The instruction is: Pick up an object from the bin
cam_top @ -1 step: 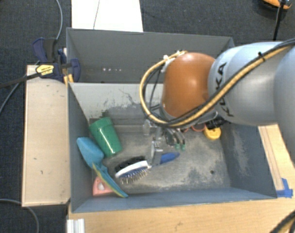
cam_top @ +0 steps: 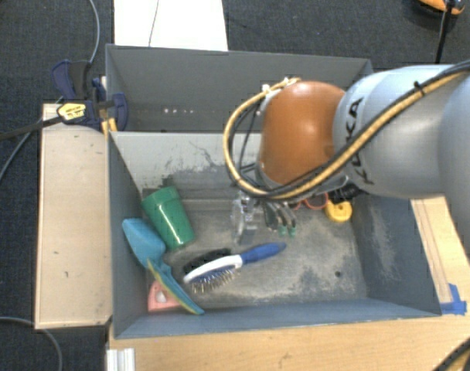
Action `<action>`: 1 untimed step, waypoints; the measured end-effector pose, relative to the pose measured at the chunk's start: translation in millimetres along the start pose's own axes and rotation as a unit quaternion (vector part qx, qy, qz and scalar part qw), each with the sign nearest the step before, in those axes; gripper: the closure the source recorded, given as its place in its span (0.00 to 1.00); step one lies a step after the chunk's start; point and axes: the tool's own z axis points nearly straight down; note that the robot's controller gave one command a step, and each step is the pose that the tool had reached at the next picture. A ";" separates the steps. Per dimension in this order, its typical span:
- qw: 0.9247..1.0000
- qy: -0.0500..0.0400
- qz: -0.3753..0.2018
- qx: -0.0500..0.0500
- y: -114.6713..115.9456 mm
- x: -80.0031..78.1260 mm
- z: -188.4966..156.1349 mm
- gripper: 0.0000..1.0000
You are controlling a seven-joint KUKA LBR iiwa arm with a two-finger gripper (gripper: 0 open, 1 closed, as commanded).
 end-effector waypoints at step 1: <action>1.000 0.000 0.001 0.000 0.0 0.0 0.0 0.00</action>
Offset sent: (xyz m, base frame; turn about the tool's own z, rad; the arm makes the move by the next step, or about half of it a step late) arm 0.0000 0.0000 0.0000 0.0000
